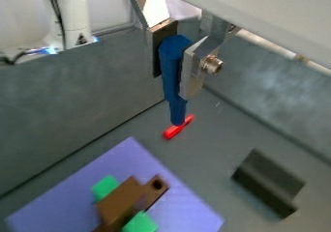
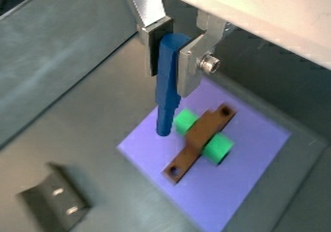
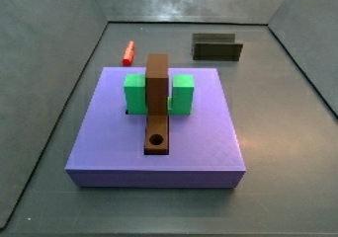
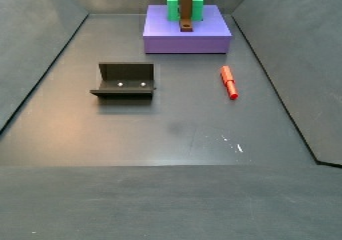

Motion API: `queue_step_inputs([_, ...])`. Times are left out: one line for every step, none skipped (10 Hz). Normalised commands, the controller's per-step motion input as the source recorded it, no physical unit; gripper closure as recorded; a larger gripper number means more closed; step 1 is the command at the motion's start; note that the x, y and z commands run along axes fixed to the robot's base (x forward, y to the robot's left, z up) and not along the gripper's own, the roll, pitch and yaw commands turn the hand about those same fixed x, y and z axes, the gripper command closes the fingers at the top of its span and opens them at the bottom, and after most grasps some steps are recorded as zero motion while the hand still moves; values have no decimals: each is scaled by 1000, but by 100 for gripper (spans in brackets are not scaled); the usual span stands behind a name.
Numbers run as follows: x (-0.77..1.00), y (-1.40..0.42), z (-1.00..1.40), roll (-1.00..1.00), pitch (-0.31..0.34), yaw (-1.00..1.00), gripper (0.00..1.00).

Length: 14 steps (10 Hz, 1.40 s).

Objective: Pick up the blue object. Move up. Place the blue object on the fixture. Regrasp the blue object. Move to above the board. Insert the blue object.
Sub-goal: Move to above the board, then insert the blue object.

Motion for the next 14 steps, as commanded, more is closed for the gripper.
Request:
queue_step_inputs([-84, -12, -2, -680, 22, -37, 100])
queue_step_inputs([-68, 21, -5, -427, -11, -13, 100])
queue_step_inputs([-53, 7, -1, -277, -21, -11, 100])
queue_step_inputs([0, 0, -34, -57, 0, 0, 100])
queue_step_inputs([0, 0, -34, -50, 0, 0, 100])
queue_step_inputs([0, -11, -3, -14, 0, 0, 100])
queue_step_inputs([0, -29, -114, -127, 0, 0, 100])
queue_step_inputs([0, -26, -154, -160, 0, 0, 100])
queue_step_inputs([0, -46, -154, -193, 0, 0, 100])
queue_step_inputs([-14, -91, -180, -243, 0, 9, 100])
queue_step_inputs([0, -200, -174, -247, 0, 23, 100])
queue_step_inputs([-6, -269, -183, -266, 3, 23, 100])
queue_step_inputs([-17, -314, -191, -330, 19, 43, 100])
queue_step_inputs([-23, -331, -209, -337, 20, 34, 100])
